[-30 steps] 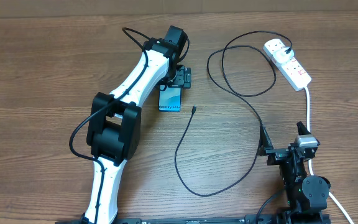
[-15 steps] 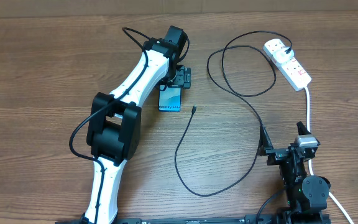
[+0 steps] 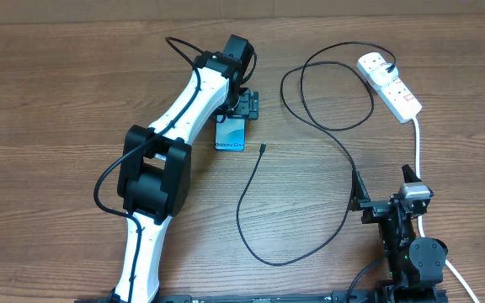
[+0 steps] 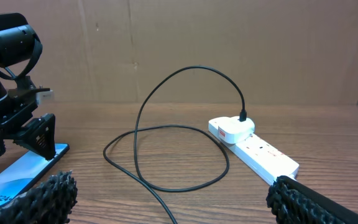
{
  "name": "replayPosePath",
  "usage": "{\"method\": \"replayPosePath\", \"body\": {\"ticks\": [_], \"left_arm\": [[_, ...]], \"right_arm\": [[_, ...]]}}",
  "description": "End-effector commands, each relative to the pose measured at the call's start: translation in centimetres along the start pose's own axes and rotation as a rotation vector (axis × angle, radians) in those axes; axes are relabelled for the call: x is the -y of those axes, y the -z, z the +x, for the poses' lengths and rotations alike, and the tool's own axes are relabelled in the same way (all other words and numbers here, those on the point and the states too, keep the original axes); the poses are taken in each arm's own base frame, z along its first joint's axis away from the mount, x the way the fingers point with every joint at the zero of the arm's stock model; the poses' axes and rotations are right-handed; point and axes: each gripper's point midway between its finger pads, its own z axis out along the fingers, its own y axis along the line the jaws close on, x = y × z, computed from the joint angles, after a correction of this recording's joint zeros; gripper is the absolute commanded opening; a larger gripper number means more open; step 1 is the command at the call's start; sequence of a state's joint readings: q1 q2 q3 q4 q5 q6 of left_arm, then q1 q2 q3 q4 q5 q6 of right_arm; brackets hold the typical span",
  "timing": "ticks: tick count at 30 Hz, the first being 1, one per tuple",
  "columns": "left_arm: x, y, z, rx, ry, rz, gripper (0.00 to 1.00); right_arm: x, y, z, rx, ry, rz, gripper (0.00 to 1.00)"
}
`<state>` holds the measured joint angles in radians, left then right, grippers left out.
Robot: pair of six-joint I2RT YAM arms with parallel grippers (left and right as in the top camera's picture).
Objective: Plug charger to phone and switch on socket
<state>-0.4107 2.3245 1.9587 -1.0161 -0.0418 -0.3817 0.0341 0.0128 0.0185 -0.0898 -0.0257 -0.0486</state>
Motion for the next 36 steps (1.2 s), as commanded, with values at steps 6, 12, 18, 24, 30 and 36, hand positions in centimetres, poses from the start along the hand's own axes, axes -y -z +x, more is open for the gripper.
{"method": "replayPosePath", "body": {"ticks": [6,12,18,24,30,36], "left_arm": [[0.0,-0.4,-0.3,0.01,-0.025,-0.012,1.0],[0.1,-0.4,-0.4,0.014,-0.022,-0.008,1.0],[0.2,-0.4,-0.4,0.017,-0.023,-0.007,1.0],[0.2,-0.8,-0.4,0.015,-0.023,-0.008,1.0],[0.0,-2.5,0.4,-0.024,-0.025,-0.023,1.0],[-0.3,-3.8,0.9,-0.052,-0.025,-0.034,1.0]], "right_arm": [[0.0,0.0,0.1,0.006,0.002,0.0,1.0],[0.0,0.0,0.1,0.006,0.002,0.0,1.0],[0.0,0.0,0.1,0.006,0.002,0.0,1.0],[0.0,0.0,0.1,0.006,0.002,0.0,1.0],[0.0,0.0,0.1,0.006,0.002,0.0,1.0],[0.0,0.0,0.1,0.006,0.002,0.0,1.0]]}}
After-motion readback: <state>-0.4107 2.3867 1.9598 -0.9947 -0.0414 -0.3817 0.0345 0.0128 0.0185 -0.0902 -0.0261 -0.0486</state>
